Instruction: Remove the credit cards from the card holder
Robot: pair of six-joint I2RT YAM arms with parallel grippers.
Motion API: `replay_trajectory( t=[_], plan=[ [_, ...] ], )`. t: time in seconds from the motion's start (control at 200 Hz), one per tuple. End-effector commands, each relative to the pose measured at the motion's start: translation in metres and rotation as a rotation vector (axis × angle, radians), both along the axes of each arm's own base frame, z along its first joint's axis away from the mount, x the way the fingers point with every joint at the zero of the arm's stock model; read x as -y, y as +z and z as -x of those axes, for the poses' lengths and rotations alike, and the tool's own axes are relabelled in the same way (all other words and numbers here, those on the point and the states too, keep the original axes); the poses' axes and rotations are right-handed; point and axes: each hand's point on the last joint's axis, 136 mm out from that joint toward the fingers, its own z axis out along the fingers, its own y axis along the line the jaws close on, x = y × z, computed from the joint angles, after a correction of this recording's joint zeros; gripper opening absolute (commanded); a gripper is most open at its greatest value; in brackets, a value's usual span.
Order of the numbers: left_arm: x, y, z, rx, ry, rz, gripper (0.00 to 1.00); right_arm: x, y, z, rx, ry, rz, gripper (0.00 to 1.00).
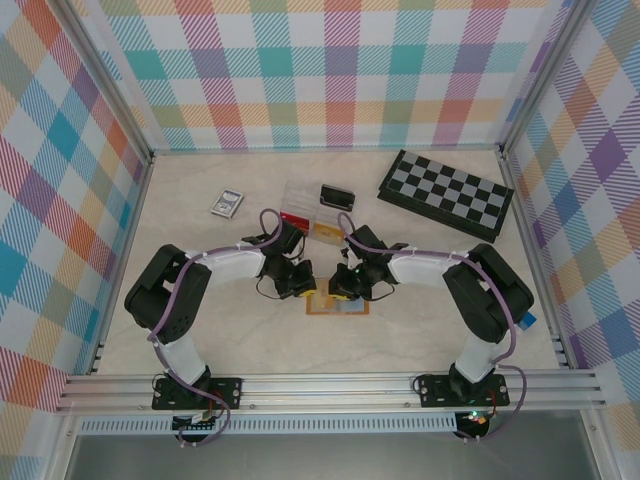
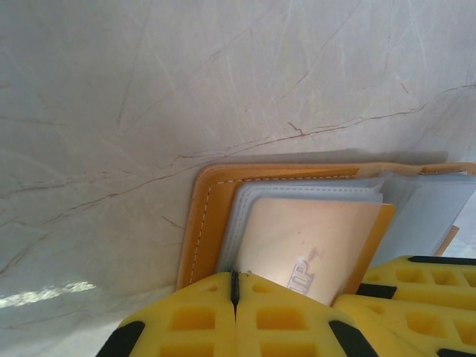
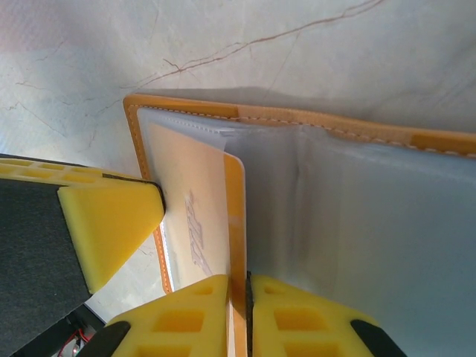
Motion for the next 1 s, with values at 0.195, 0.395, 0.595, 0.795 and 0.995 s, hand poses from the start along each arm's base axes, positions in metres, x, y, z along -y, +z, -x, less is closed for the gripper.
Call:
replay_trajectory(
  t=[0.195, 0.395, 0.595, 0.795, 0.995],
  plan=[
    [-0.01, -0.012, 0.007, -0.018, -0.024, -0.075, 0.0, -0.001, 0.009, 0.0, 0.031, 0.029, 0.009, 0.08],
    [-0.013, -0.012, 0.006, -0.017, -0.02, -0.089, 0.0, 0.008, 0.005, 0.0, 0.038, 0.022, 0.062, 0.06],
    [-0.013, -0.012, 0.006, -0.018, -0.021, -0.089, 0.0, 0.016, -0.001, 0.002, 0.034, 0.015, 0.105, 0.05],
    [-0.014, -0.013, 0.006, -0.02, -0.024, -0.094, 0.0, 0.025, -0.005, 0.004, 0.029, 0.007, 0.148, 0.05],
    [-0.014, -0.019, 0.009, -0.041, -0.028, -0.091, 0.0, 0.027, -0.005, 0.005, 0.03, 0.005, 0.155, 0.06]
  ],
)
